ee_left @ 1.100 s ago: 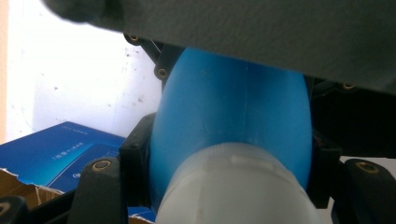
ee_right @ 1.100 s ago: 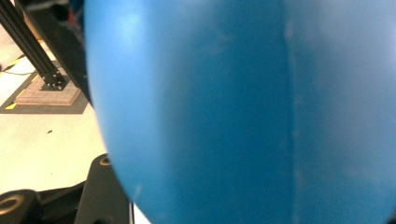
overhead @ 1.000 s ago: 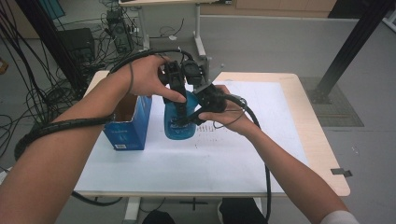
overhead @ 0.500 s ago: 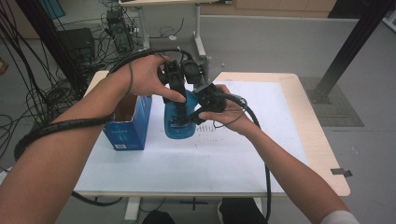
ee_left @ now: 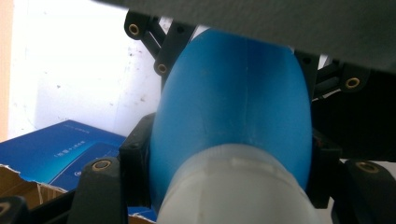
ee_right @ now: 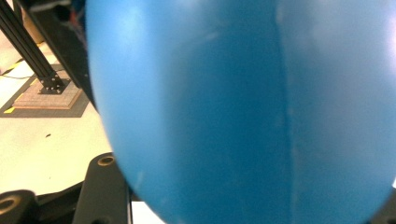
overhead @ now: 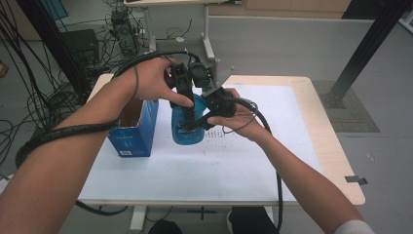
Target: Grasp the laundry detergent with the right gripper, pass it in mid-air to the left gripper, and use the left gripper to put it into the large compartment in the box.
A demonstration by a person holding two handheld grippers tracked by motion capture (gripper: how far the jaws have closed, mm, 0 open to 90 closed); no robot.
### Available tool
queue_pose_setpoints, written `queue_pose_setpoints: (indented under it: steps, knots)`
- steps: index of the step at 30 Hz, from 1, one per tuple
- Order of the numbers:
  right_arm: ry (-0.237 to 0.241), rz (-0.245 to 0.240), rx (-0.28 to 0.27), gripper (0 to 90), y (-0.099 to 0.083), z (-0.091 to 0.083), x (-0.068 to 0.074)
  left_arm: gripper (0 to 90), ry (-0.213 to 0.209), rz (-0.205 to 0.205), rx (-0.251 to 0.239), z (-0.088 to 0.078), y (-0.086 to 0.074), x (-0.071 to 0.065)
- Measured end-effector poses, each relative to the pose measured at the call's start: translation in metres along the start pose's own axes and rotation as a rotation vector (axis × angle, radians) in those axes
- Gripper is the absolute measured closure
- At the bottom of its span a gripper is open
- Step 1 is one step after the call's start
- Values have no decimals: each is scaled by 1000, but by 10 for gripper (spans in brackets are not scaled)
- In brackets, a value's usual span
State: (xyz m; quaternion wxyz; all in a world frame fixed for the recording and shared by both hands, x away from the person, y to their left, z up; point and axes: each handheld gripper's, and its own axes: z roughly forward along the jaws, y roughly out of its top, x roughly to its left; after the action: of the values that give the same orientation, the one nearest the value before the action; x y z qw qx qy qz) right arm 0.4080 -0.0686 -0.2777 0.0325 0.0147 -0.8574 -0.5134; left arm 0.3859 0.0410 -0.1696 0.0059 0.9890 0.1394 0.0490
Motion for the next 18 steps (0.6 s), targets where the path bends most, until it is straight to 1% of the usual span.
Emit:
queue_pose_setpoints:
  steps: [5, 8, 12, 13, 14, 18]
  knots:
    - [-2, -6, -7, 400, 0, 0, -1, 369, 0, -1, 4, 0, 0, 0]
    - [3, 4, -7, 398, 0, 0, -1, 369, 2, 2, 7, 0, 1, 0]
    - [1, 1, -6, 394, -1, 0, -1, 369, 3, -2, 5, 1, 0, -1]
    - [-1, 4, -4, 393, -1, -1, -1, 370, 4, -2, 6, 1, 0, -1]
    - [9, 17, -9, 392, -1, -1, 0, 370, 4, -3, 6, 0, 1, -1]
    - [11, 17, -14, 392, -1, -1, 0, 370, 2, 0, 11, 0, 1, -1]
